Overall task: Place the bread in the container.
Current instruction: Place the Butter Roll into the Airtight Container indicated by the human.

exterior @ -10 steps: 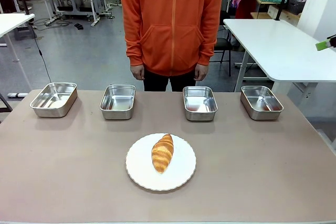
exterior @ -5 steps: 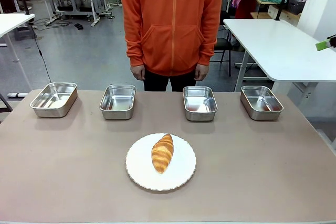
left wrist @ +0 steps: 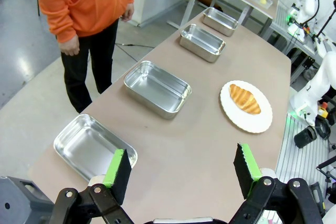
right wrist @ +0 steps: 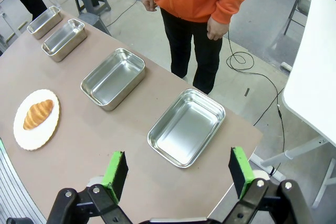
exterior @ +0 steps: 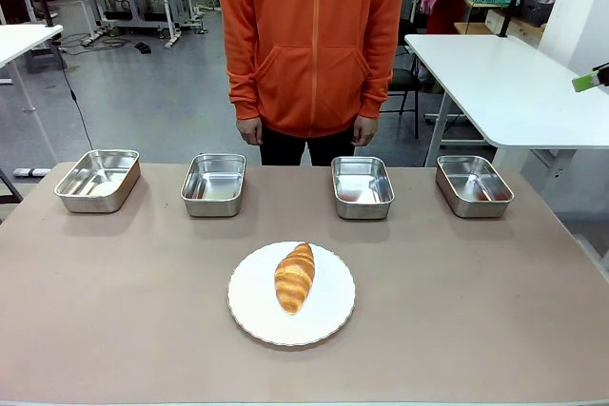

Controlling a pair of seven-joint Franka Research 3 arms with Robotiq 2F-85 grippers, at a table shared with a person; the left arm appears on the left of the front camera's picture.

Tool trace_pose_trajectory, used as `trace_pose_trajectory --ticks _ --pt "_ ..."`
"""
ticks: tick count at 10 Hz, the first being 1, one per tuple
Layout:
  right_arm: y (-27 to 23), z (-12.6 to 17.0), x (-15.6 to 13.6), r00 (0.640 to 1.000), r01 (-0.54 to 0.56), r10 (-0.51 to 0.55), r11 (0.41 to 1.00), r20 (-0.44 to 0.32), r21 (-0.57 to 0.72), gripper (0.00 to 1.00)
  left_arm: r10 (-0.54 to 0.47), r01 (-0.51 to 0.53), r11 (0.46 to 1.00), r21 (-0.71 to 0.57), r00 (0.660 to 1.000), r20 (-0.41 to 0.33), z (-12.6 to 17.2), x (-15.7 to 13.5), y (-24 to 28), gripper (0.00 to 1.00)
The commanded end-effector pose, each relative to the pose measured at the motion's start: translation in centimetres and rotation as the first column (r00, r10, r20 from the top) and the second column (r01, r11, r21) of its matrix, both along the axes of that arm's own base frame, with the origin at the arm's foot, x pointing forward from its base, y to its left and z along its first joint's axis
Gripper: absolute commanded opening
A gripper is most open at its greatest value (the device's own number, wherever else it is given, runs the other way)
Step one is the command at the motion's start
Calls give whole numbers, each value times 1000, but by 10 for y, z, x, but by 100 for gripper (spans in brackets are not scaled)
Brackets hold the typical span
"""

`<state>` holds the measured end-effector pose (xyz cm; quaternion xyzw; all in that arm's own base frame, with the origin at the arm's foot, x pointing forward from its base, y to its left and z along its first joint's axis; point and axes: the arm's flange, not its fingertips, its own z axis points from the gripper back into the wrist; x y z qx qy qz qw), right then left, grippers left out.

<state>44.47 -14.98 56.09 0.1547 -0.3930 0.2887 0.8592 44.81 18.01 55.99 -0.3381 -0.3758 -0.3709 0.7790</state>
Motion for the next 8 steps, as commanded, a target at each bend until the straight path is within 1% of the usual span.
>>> trace_pose_trajectory --ticks 1,8 --pt "1 -2 1 1000 -5 4 1000 14 19 100 -11 12 1000 -1 1000 10 1 -2 0 100" --pt "1 -2 1 1000 -5 4 1000 14 19 100 -11 12 1000 -1 1000 10 1 -2 0 100"
